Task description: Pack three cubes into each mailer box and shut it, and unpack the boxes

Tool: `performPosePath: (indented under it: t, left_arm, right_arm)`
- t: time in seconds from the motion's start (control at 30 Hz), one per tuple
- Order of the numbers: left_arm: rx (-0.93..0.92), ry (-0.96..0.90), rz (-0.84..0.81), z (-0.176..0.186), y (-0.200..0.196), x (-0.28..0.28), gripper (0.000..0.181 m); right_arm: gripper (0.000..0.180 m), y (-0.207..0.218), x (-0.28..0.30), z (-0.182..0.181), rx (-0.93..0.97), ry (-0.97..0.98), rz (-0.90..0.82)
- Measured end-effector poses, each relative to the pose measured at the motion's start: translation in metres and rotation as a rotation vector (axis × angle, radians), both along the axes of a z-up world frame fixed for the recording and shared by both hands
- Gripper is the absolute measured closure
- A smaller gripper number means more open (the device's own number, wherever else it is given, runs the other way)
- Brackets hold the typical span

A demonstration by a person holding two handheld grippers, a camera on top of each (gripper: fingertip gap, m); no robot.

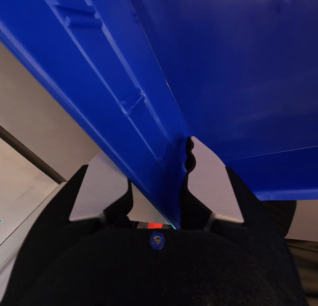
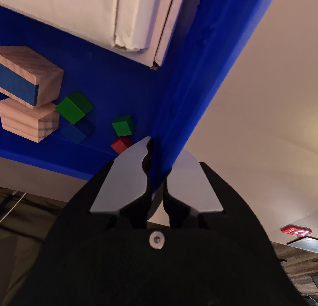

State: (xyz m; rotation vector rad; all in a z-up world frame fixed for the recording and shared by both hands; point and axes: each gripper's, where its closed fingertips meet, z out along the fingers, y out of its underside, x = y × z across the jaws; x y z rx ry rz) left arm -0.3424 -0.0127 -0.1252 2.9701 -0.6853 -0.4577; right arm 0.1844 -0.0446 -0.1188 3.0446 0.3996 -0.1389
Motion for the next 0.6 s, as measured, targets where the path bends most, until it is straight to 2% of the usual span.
performPosePath:
  t: [0.43, 0.6]
  left_arm:
    - [-0.006, 0.006, -0.084, 0.0, -0.001, 0.01, 0.11]
    - [0.054, -0.026, -0.098, 0.018, 0.0, 0.008, 0.099]
  right_arm:
    - [0.167, -0.001, -0.021, 0.002, -0.03, 0.026, 0.041]
    - [0.162, 0.011, -0.015, 0.032, 0.144, -0.024, 0.009]
